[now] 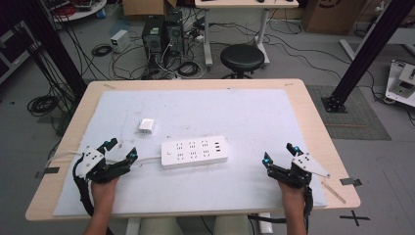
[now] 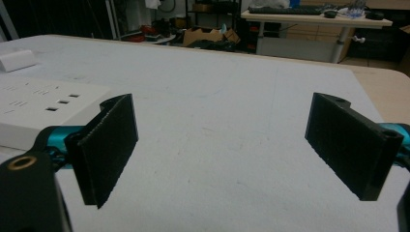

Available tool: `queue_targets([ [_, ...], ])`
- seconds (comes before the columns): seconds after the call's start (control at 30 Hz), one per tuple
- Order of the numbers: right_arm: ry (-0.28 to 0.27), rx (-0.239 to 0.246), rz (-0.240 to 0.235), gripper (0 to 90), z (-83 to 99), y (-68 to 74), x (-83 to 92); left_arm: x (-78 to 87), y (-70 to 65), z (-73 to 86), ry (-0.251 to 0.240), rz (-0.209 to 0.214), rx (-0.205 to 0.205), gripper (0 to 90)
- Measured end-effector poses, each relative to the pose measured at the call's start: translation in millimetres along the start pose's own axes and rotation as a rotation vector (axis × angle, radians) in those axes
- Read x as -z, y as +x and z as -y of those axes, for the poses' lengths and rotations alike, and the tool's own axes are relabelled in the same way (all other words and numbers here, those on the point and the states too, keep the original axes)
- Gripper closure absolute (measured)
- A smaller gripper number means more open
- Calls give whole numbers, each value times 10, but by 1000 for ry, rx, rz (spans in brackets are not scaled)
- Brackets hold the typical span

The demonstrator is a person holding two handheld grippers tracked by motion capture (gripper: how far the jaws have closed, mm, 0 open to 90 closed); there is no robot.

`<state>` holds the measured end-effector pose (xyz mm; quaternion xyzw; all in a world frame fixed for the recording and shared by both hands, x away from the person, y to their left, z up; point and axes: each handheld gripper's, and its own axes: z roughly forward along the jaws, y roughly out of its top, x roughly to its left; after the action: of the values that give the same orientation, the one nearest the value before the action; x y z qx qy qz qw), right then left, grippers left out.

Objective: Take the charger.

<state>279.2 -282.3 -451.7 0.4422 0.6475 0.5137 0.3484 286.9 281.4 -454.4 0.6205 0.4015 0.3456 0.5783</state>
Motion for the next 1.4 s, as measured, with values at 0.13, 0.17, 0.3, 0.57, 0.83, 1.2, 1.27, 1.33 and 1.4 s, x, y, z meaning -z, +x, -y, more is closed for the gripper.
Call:
queue_targets([
  [0.13, -6, -1, -2, 117, 2, -1, 5, -4, -4, 0, 2, -1, -5, 172],
  [0.17, -6, -1, -2, 117, 2, -1, 5, -4, -4, 0, 2, -1, -5, 172],
  [0.3, -4, -12, -3, 117, 5, 3, 13, -6, -7, -1, 4, -3, -8, 172],
  [0.57, -11, -1, 1, 117, 5, 6, 12, -41, -20, -19, 38, -57, -1, 176],
  [0.83, 2, 1, -6, 117, -3, -1, -4, -102, -32, -300, 40, -104, 29, 176],
  [1.2, 7, 8, -5, 117, -5, 11, -4, -327, -74, -820, 160, -100, 59, 176],
  [1.27, 7, 10, -5, 117, -4, 9, -5, -377, -80, -883, 176, -97, 70, 176],
  [1.33, 7, 12, -6, 117, -5, 7, -7, -437, -88, -952, 200, -97, 59, 176],
  [1.4, 8, 11, -9, 117, -6, 10, -8, -496, -99, -1010, 215, -97, 53, 176],
])
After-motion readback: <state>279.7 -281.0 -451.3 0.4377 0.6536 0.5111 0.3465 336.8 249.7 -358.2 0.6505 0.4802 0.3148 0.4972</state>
